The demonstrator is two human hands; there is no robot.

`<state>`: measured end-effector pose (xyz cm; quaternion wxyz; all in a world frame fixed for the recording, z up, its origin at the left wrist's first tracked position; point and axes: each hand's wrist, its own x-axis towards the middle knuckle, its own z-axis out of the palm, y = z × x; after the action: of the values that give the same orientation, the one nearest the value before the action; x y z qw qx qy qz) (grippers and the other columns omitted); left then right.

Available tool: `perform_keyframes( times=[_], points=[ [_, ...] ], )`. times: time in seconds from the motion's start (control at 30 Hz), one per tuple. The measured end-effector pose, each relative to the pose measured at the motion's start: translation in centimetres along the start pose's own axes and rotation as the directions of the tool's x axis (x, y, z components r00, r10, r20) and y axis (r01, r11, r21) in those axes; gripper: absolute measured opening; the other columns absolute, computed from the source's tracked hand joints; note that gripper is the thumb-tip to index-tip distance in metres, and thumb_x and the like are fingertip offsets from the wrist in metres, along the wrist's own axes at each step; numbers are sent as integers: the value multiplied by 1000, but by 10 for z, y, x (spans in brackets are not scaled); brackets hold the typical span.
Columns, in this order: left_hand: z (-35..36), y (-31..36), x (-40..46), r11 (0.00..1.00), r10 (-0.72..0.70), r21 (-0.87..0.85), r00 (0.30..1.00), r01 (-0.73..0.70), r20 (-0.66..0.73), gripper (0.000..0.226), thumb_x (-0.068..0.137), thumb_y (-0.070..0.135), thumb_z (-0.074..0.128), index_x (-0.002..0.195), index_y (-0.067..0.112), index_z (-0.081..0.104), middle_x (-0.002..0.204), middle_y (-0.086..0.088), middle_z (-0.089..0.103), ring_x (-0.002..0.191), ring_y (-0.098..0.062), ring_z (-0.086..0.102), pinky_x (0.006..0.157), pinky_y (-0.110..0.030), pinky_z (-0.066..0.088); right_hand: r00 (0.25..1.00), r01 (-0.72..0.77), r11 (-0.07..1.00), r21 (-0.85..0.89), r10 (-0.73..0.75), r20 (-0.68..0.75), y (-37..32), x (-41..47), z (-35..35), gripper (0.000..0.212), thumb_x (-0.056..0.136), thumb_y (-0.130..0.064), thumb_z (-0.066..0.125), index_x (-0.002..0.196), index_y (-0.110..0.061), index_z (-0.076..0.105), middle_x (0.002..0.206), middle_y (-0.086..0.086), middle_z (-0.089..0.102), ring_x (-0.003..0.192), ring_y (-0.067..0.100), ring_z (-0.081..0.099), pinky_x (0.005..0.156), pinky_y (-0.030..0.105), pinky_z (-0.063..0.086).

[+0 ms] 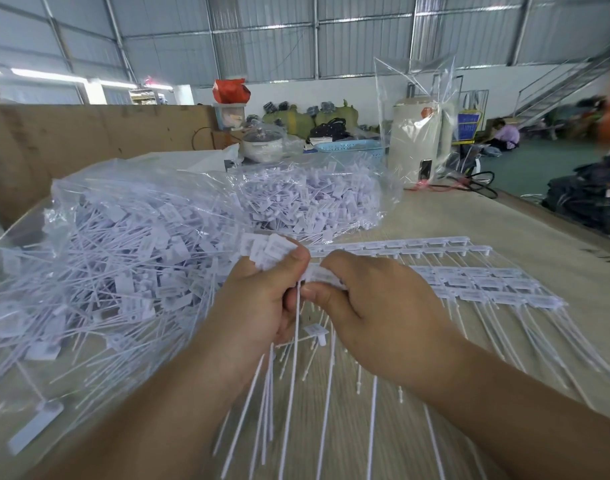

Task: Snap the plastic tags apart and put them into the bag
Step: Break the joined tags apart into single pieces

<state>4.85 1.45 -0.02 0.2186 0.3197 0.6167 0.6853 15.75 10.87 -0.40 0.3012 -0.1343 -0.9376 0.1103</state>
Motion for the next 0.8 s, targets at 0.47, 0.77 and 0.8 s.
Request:
perform_keyframes(
  times=[0.47, 0.77, 0.8],
  points=[
    [1, -5, -1, 994, -26, -102, 999, 30, 41, 43, 69, 51, 67, 49, 16, 53, 39, -2, 42, 29, -12, 30, 36, -19, 29, 999, 32, 966, 256, -23, -35, 10, 2, -4, 31, 94, -48, 50, 72, -25, 48, 53, -9, 45, 47, 9, 45, 47, 31, 37],
    [3, -5, -3, 998, 59, 23, 996, -61, 68, 38, 71, 45, 64, 44, 21, 53, 38, -3, 36, 32, -13, 33, 39, -21, 26, 993, 69, 961, 266, -93, 78, 6, 1, 1, 19, 96, -41, 50, 103, -27, 61, 70, -17, 54, 60, 1, 48, 58, 27, 39],
    [2, -4, -3, 998, 54, 28, 996, -56, 75, 37, 71, 45, 64, 45, 22, 53, 39, -2, 37, 34, -14, 33, 39, -22, 26, 992, 73, 961, 268, -97, 77, 6, 0, 1, 19, 96, -41, 50, 103, -27, 61, 66, -18, 52, 58, -1, 48, 56, 23, 36]
  ],
)
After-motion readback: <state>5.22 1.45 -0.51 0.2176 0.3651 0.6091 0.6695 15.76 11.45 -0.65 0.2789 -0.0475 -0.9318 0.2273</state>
